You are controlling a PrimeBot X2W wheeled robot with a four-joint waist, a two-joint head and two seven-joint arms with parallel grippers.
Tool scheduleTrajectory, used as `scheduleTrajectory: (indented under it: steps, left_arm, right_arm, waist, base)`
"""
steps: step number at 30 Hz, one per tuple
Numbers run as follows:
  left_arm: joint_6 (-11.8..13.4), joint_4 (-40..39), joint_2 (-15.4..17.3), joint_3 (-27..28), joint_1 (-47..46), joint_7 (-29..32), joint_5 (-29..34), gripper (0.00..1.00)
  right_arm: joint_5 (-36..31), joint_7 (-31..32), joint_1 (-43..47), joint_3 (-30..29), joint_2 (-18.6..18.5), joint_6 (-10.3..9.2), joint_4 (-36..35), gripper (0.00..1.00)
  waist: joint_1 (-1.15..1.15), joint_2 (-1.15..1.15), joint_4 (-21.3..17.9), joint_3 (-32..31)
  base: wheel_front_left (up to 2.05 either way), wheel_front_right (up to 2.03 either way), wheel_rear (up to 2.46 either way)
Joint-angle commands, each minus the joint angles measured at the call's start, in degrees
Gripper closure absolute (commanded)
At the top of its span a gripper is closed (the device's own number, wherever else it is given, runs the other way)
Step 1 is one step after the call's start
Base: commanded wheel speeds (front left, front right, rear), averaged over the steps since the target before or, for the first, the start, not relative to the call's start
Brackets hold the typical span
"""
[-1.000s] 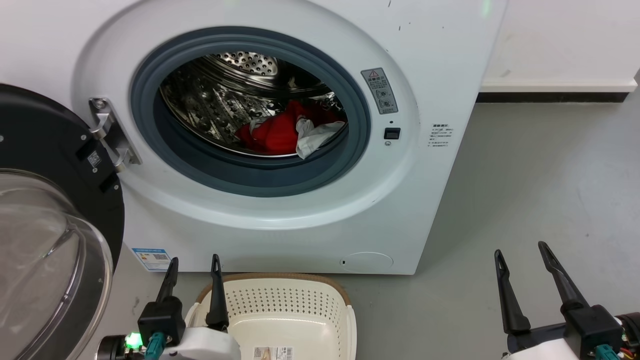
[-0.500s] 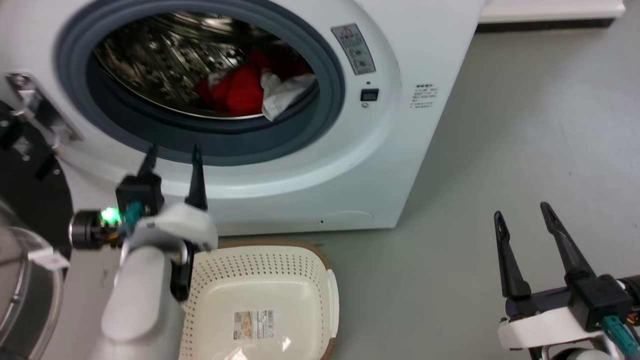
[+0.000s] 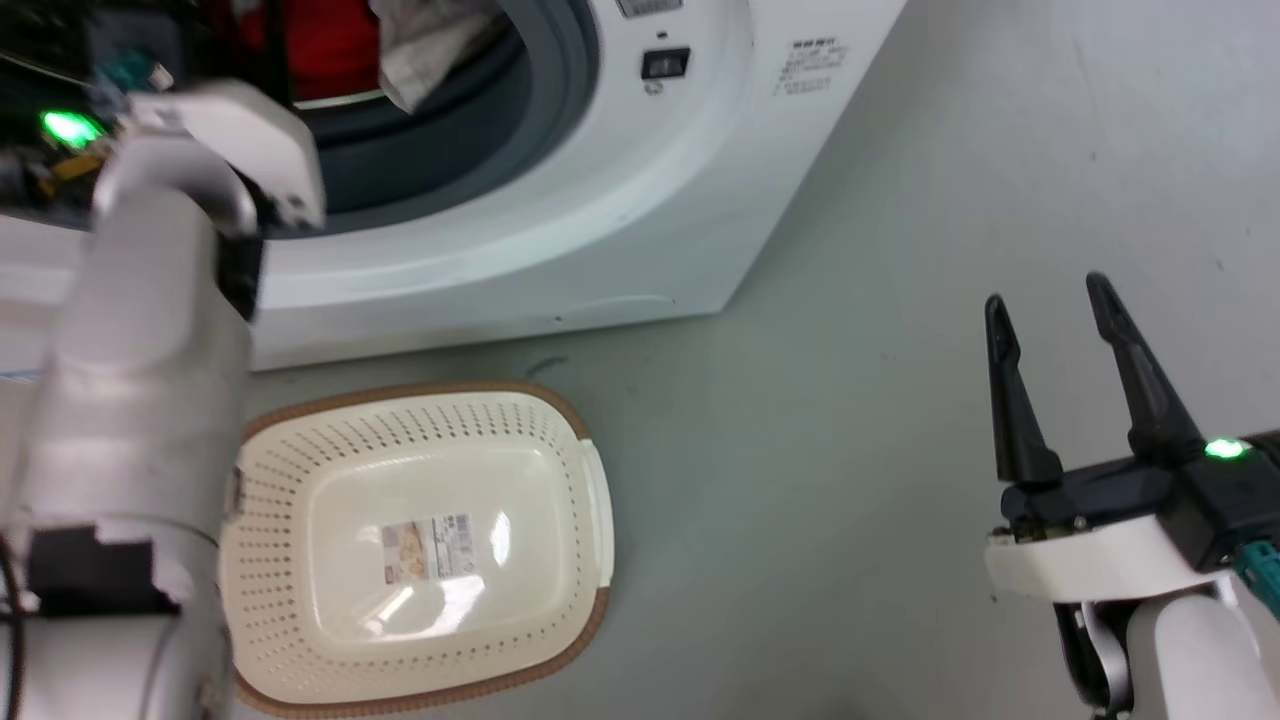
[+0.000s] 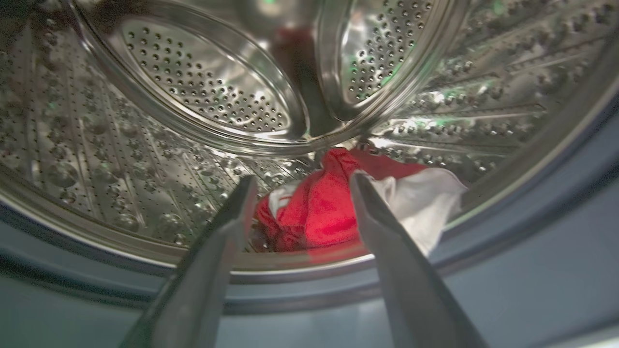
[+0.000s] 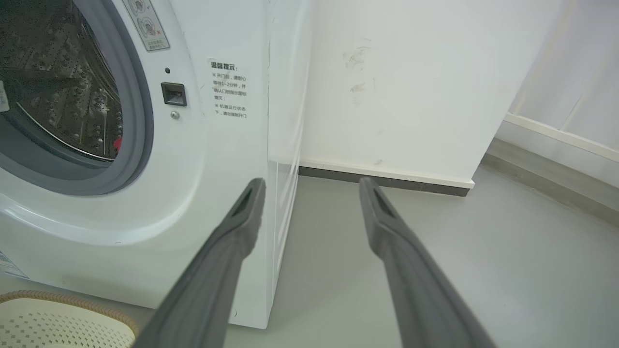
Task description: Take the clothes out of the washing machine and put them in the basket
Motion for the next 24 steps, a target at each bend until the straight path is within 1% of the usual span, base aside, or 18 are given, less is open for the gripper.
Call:
scheduleTrajectory:
  steps: [1,4,11,18,24]
  left_arm:
    - [-0.2,0.9,0.8,-0.3,-2.6,0.5,0.6,0.0]
    - [-0.7,4.0,2.8,-1.0,-8.5,2.8,1.2,0.0]
    - [-3.0,9.4,7.2,-4.0,-19.5,9.2,3.4,0.0]
    - [-4.5,13.1,8.7,-6.3,-27.3,17.3,4.0,0.0]
    - [-4.9,14.9,9.3,-7.1,-31.3,23.7,3.6,0.0]
  right_arm:
    - [0.6,-0.1,-1.6,0.0,0.2,-0.04,-0.4,0.0]
    - [1.3,-0.1,-3.6,0.1,0.2,-0.04,-0.8,0.0]
    - [3.2,-0.1,-6.4,0.6,0.2,-0.04,-1.7,0.0]
    - [4.4,-0.1,-7.7,1.1,0.2,-0.04,-2.4,0.0]
    - [4.9,-0.1,-7.9,2.6,0.2,-0.04,-2.9,0.0]
  waist:
    - [-0.01,0.0,-3.2,4.8]
    - [-0.01,0.0,-4.4,8.4]
    - [-0.01,0.0,-6.7,14.9]
    - [-0.01,0.0,-7.9,18.9]
    - [-0.01,0.0,-8.7,21.0]
  base:
    - [0.0,0.0,0.0]
    - [0.0,0.0,0.0]
    - [0.0,0.0,0.0]
    - [0.0,0.0,0.0]
    - [0.0,0.0,0.0]
